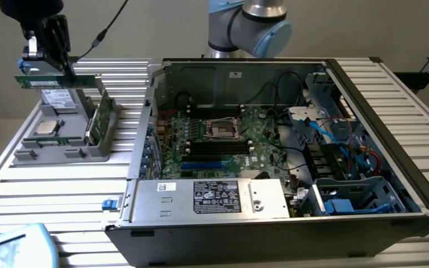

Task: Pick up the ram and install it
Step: 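Pick up the ram and move it above insertion slot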

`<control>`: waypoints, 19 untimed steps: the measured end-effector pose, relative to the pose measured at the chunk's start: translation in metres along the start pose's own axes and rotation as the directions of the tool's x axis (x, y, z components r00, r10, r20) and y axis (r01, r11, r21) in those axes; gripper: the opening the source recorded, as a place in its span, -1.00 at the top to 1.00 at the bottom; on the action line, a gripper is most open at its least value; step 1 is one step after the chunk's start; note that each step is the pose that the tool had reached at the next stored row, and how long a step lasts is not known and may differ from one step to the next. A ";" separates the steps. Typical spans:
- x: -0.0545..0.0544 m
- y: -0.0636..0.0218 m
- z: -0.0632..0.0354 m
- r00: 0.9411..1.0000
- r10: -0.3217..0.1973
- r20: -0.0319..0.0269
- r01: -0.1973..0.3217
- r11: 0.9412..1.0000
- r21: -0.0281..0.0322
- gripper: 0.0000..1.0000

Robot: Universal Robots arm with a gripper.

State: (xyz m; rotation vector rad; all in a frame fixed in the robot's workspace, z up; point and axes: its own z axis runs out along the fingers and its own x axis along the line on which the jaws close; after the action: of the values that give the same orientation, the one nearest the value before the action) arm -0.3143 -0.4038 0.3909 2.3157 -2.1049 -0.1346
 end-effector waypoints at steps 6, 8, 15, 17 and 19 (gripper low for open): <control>0.003 -0.0252 -0.0126 1.000 0.000 0.001 0.000 1.000 -0.004 0.73; 0.004 -0.0338 -0.0164 1.000 0.000 0.001 0.000 1.000 -0.004 0.73; 0.010 -0.0620 -0.0307 1.000 0.000 0.001 0.000 1.000 -0.004 0.73; 0.011 -0.0701 -0.0341 1.000 0.000 0.001 0.000 1.000 -0.004 0.73; 0.012 -0.0782 -0.0369 1.000 0.000 0.001 0.000 1.000 -0.004 0.73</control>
State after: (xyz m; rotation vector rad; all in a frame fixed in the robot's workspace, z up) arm -0.2328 -0.4105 0.4219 2.3136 -2.1033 -0.1398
